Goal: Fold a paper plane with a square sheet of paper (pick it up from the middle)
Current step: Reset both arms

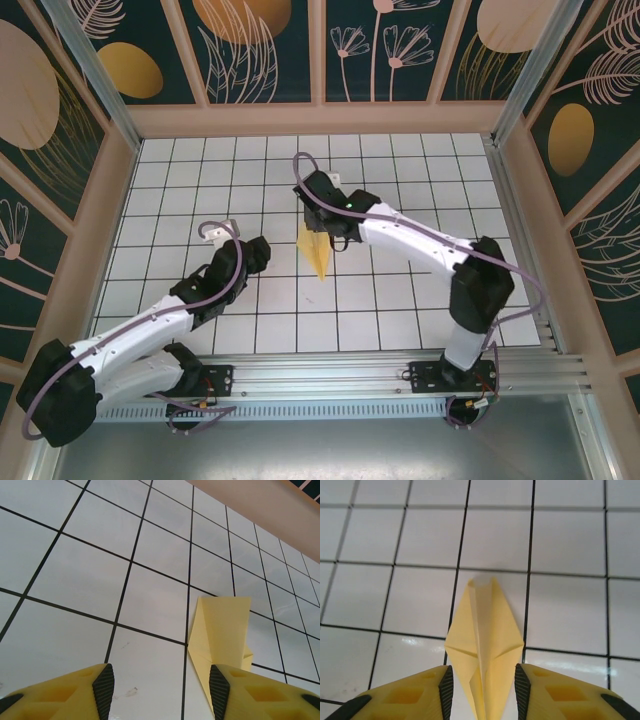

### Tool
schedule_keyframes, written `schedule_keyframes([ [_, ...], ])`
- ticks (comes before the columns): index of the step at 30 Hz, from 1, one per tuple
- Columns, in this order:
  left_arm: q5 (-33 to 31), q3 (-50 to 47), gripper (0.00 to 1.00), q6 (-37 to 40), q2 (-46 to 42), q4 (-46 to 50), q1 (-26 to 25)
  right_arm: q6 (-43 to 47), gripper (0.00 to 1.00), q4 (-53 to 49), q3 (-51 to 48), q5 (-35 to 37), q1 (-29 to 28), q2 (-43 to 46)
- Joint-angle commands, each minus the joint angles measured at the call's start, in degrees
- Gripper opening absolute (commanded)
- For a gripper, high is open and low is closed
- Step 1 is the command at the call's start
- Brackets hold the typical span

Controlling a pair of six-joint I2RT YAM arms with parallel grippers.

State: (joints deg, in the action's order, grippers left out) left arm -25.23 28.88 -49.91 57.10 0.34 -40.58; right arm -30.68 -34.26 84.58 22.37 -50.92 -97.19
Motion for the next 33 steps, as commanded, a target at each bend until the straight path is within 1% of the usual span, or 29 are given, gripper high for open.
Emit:
schedule_keyframes([
  [1, -3.80, 1.26, 0.56, 2.84, -2.00, 1.08, 0.21, 0.52, 0.43, 4.88, -6.58, 12.74, -0.61, 9.06],
  [3, -5.26, 0.96, 0.59, 4.04, -2.98, 0.98, 0.23, -0.20, 0.47, 7.57, -11.52, 17.58, -0.46, 14.60],
  [5, -6.50, 0.74, 0.63, 5.04, -3.80, 0.91, 0.24, -0.96, 0.55, 9.70, -15.98, 21.74, -0.02, 19.32],
  [7, -7.79, 0.22, 0.70, 6.05, -4.51, 0.66, 0.17, -0.92, 0.60, 11.67, -20.11, 22.89, 1.53, 23.29],
  [9, -9.54, -0.18, 0.81, 7.35, -5.06, 0.55, 0.20, -3.01, 0.64, 11.27, -23.33, 22.98, 5.03, 26.28],
  [12, -12.97, -0.32, 0.94, 9.64, -5.41, 0.45, 0.15, -5.15, 0.67, 11.56, -28.42, 21.89, 11.12, 29.36],
  [13, -14.15, -0.23, 0.97, 10.46, -5.51, 0.47, 0.29, -5.35, 0.68, 11.64, -29.36, 21.08, 12.66, 30.16],
  [14, -15.20, -0.15, 0.99, 11.42, -5.51, 0.33, 0.22, -5.09, 0.68, 12.26, -30.39, 20.35, 14.01, 31.08],
  [17, -17.34, 0.07, 0.99, 13.53, -5.09, -0.17, 0.24, -2.76, 0.69, 17.82, -35.12, 19.54, 16.77, 33.80],
  [19, -17.26, 0.27, 0.99, 13.78, -4.61, 0.07, 1.01, -0.34, 0.70, 21.65, -37.77, 12.02, 20.17, 35.16],
  [21, -13.86, 0.21, 0.99, 13.11, -4.37, 0.52, 3.97, 1.42, 0.70, 24.87, -40.12, 2.78, 25.43, 35.57],
  [22, -12.19, -0.05, 0.99, 12.68, -4.45, 0.82, 5.73, 1.35, 0.69, 25.41, -40.79, 1.10, 27.25, 35.44],
  [23, -10.75, -0.69, 0.99, 12.60, -4.69, 0.73, 7.94, 1.11, 0.69, 25.56, -41.42, 1.20, 28.89, 35.50],
  [25, -7.93, -1.43, 0.98, 13.27, -5.30, 0.77, 12.77, 3.48, 0.69, 27.69, -42.74, 2.36, 30.76, 36.44],
  [26, -6.21, -1.40, 0.98, 13.96, -5.46, 1.08, 15.50, 6.00, 0.69, 29.87, -43.85, 3.84, 31.66, 37.01],
  [28, -4.31, -1.22, 0.99, 14.49, -5.20, 1.46, 20.98, 12.21, 0.71, 37.38, -47.76, 5.79, 33.24, 37.57],
  [30, -2.15, -1.71, 0.99, 15.50, -4.48, -0.84, 26.81, 17.61, 0.75, 43.32, -50.93, 6.44, 35.85, 35.97],
  [31, -1.72, -1.51, 0.98, 15.80, -3.72, -1.54, 28.94, 18.33, 0.76, 45.48, -52.03, 6.47, 37.36, 34.69],
  [33, -2.22, -0.59, 0.99, 17.63, -1.24, -3.46, 32.15, 19.05, 0.78, 48.55, -53.45, 3.74, 40.85, 31.29],
])
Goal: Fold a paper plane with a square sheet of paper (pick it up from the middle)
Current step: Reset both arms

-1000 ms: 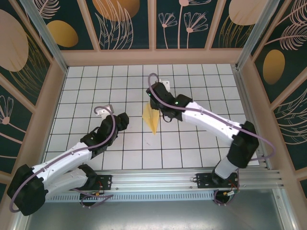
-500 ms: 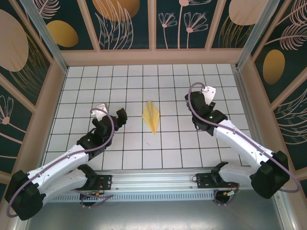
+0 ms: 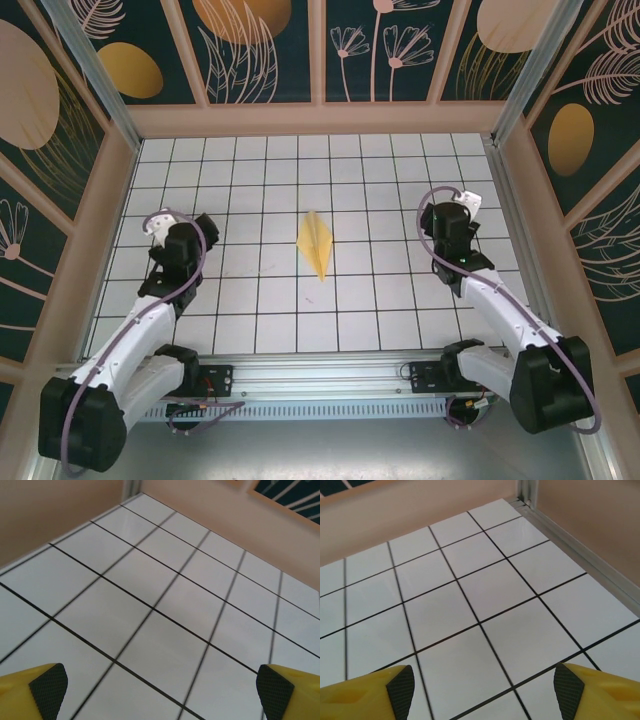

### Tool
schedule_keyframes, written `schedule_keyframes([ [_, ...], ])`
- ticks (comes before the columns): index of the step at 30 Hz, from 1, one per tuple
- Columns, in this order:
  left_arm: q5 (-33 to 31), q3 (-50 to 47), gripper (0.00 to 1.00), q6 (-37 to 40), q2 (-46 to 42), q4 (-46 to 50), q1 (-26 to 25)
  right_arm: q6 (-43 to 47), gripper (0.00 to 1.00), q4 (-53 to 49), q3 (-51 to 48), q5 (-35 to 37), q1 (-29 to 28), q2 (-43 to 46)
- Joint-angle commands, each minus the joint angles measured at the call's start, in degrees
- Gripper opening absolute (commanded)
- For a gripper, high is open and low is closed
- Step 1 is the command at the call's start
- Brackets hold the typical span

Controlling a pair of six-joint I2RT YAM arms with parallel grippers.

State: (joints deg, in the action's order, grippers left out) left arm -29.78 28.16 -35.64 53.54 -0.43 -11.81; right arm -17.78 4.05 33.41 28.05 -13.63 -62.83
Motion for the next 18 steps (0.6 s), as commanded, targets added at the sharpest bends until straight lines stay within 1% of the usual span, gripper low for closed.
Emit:
schedule_keyframes([
  [1, 1.48, 0.29, 0.98, 4.67, 3.56, -4.19, 4.08, 6.22, 0.78, 12.53, -3.22, -2.70, 4.72, -4.49],
  [5, -2.42, -1.09, 0.99, 12.05, 8.15, -14.82, 4.72, 11.54, 0.78, 30.53, -10.58, -6.34, 5.72, -8.81],
  [7, -2.11, -2.83, 0.99, 14.99, 9.47, -21.59, 4.87, 14.63, 0.78, 37.67, -12.70, -8.62, 5.86, -10.16],
  [10, -2.67, -5.79, 0.99, 18.89, 12.12, -30.75, 4.95, 18.52, 0.78, 49.36, -15.44, -11.46, 6.68, -16.39],
  [11, -2.35, -6.71, 0.99, 19.60, 13.26, -33.44, 5.13, 19.20, 0.77, 51.50, -15.40, -12.05, 6.79, -18.51],
  [12, -1.97, -7.12, 0.99, 20.16, 14.22, -34.86, 5.22, 19.02, 0.76, 49.13, -13.72, -13.11, 6.95, -19.23],
  [13, -1.38, -7.24, 0.99, 20.84, 15.20, -35.97, 5.22, 20.14, 0.75, 49.60, -13.34, -15.89, 7.08, -20.12],
  [15, -0.86, -8.73, 0.99, 22.10, 16.75, -40.77, 5.23, 21.82, 0.74, 50.43, -12.98, -17.95, 7.17, -20.92],
  [16, -0.18, -10.68, 0.99, 23.35, 17.52, -46.67, 5.22, 22.98, 0.74, 53.94, -14.34, -19.24, 7.54, -21.04],
  [17, 0.82, -13.47, 0.99, 25.34, 18.54, -53.46, 5.28, 23.24, 0.75, 60.59, -17.36, -21.06, 8.34, -21.73],
  [18, 1.41, -15.60, 0.99, 26.62, 19.41, -59.62, 5.24, 21.69, 0.75, 60.35, -17.94, -20.04, 9.04, -21.13],
])
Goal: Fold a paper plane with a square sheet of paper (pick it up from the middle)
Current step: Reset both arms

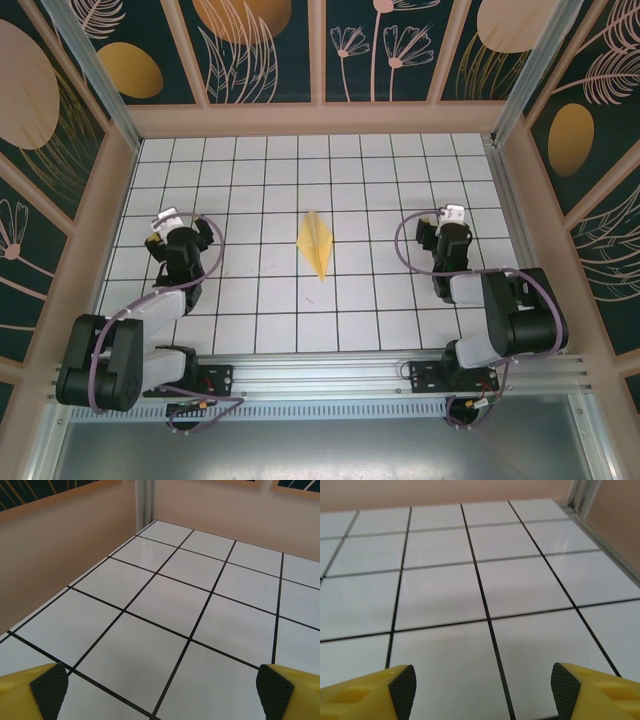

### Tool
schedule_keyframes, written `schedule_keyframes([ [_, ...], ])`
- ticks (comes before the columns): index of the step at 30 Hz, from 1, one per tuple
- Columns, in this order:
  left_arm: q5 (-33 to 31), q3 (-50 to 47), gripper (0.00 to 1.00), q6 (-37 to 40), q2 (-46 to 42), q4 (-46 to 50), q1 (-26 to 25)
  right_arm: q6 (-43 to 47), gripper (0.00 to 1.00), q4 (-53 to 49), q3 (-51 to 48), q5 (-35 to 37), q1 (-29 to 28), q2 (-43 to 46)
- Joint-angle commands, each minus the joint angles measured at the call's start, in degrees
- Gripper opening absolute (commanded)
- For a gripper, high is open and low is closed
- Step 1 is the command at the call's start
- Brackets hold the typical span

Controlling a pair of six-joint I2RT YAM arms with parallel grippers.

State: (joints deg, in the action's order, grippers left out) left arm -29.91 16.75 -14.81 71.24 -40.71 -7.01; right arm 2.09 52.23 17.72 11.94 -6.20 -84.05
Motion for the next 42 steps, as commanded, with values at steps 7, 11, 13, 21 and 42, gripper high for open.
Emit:
schedule_keyframes([
  [7, 3.43, -6.17, 0.99, 10.81, 8.14, -32.80, 0.50, -1.82, 0.77, 20.15, -4.78, -12.54, 7.04, -4.23],
  [11, 5.57, -7.69, 0.99, 11.81, 14.35, -42.00, 0.95, -3.04, 0.99, 19.35, -4.38, -11.54, 7.77, -4.28],
  [13, 7.05, -7.72, 0.99, 10.89, 14.17, -41.49, 1.81, -2.99, 0.99, 19.46, -4.48, -11.55, 7.75, -4.25],
  [21, 9.46, -5.30, 0.99, 8.63, 17.40, -39.48, 4.42, -2.98, 0.99, 19.40, -4.43, -11.58, 7.78, -4.29],
  [42, 19.14, -6.74, 0.98, 12.49, 17.24, -41.78, 4.37, -2.99, 0.99, 19.40, -4.44, -11.68, 7.78, -4.27],
])
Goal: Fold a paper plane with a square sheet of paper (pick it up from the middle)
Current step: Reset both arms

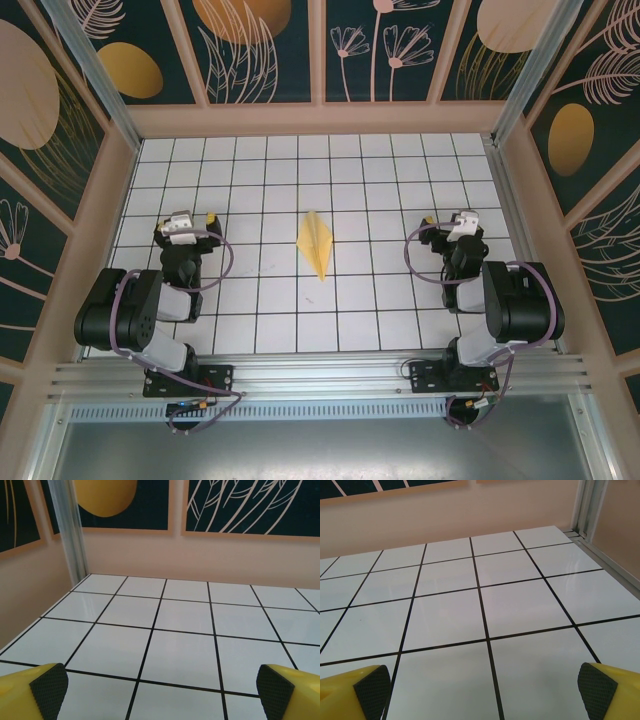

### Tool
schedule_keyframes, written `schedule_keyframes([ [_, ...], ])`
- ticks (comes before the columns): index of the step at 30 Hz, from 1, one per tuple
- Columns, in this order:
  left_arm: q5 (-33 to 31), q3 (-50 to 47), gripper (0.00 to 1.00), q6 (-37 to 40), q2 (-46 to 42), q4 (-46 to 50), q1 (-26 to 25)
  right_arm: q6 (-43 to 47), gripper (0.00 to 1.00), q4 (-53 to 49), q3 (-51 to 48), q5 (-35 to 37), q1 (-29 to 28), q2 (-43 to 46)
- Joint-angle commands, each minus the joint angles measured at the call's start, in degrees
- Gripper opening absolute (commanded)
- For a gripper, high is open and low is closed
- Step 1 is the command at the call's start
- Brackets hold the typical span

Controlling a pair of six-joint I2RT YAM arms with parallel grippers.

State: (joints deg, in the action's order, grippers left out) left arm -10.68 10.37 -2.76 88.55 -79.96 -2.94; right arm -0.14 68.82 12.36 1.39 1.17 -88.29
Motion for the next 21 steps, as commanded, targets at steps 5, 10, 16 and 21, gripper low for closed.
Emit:
schedule_keyframes([
  [5, -3.04, 0.74, 0.98, -0.77, -0.12, -0.47, 0.30, -0.79, 0.99, 2.81, 0.91, -1.15, 0.41, -0.02],
  [10, -2.35, 0.52, 0.99, -0.46, -0.13, -0.84, 0.30, -0.79, 0.99, 2.81, 0.97, -1.18, 0.41, -0.01],
  [16, -2.07, 1.47, 0.99, -0.66, 0.08, 0.79, 0.30, -0.74, 0.99, 2.79, 0.97, -1.12, 0.40, 0.04],
  [21, -2.50, 0.48, 0.99, -0.77, -0.15, -0.93, 0.48, -0.78, 0.99, 2.81, 0.94, -1.17, 0.41, 0.03],
])
